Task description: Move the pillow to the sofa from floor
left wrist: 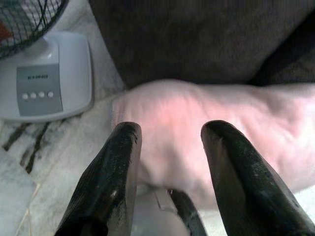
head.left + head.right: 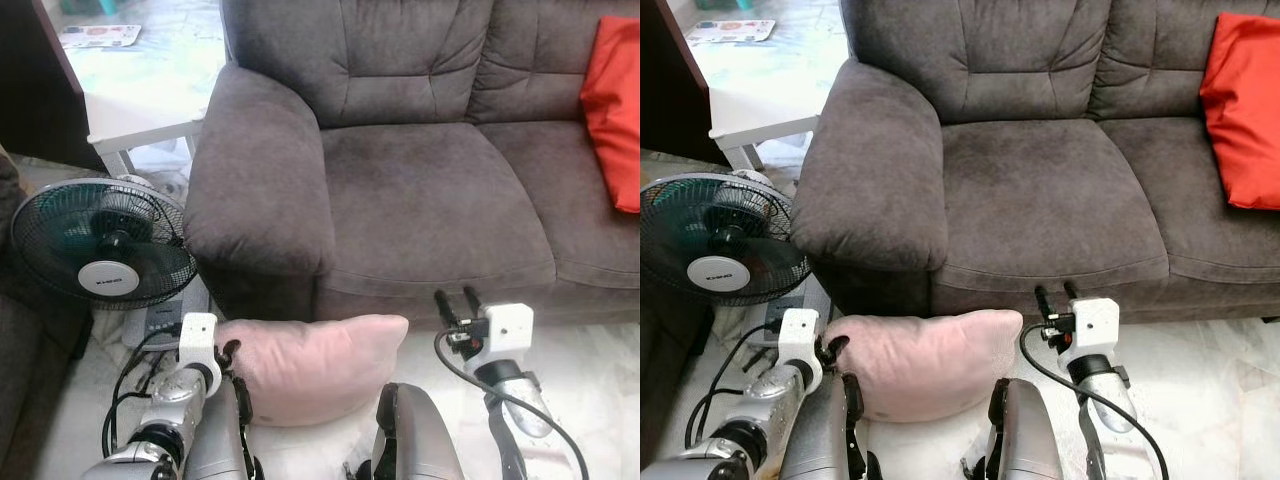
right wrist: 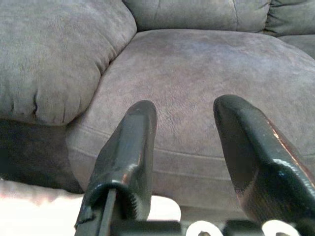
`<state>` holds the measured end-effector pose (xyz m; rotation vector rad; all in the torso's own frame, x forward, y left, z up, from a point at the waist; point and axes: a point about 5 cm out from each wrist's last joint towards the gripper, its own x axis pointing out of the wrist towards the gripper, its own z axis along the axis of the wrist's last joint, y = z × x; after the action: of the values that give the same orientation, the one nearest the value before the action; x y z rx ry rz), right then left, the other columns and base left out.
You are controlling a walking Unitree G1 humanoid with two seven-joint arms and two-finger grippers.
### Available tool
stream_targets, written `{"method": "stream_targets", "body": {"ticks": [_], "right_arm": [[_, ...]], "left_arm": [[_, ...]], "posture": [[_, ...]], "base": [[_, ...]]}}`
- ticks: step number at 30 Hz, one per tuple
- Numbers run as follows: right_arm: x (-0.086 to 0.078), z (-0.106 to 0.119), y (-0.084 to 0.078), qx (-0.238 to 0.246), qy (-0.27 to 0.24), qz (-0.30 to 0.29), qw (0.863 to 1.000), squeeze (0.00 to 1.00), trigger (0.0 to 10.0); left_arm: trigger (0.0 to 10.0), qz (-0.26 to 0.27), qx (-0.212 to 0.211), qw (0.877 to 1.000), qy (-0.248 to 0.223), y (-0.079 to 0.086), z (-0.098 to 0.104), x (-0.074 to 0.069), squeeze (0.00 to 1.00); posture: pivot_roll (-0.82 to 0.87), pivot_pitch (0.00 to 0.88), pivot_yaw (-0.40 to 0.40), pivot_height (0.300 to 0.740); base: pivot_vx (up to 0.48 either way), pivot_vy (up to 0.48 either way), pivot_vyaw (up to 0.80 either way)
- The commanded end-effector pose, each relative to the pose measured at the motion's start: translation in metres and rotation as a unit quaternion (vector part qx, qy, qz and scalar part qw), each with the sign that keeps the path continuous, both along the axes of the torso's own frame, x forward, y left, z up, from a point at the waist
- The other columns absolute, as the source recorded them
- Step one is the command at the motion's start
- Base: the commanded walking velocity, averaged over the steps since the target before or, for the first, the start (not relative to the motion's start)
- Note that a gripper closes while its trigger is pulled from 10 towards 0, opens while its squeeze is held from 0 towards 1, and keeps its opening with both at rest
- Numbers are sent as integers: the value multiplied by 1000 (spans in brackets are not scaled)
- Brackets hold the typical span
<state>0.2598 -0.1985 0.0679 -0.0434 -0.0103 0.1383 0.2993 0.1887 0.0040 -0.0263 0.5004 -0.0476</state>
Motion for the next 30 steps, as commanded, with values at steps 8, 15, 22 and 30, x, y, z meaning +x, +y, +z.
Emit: {"method": "stream_targets", "body": {"ticks": [8, 15, 22, 30], "right_arm": [[3, 32, 4, -1, -38, 24, 999, 0, 10000], [1, 37, 3, -6, -31, 34, 999, 0, 10000], [1, 44, 5, -6, -32, 44, 998, 0, 10000], [-1, 48, 7, -6, -31, 49, 998, 0, 10000]], "left_arm": [[10000, 12, -24, 999, 18, 3, 1, 3, 0], [10000, 27, -31, 999, 23, 9, 2, 4, 1000], [10000, 27, -39, 998, 33, 16, 5, 6, 1000], [10000, 40, -15, 999, 33, 24, 6, 6, 1000]], "posture": [[39, 141, -83, 532], [41, 166, -106, 532], [37, 186, -116, 532], [34, 203, -120, 532]], "base": [[0, 0, 0], [0, 0, 0], [0, 0, 0], [0, 0, 0]]}}
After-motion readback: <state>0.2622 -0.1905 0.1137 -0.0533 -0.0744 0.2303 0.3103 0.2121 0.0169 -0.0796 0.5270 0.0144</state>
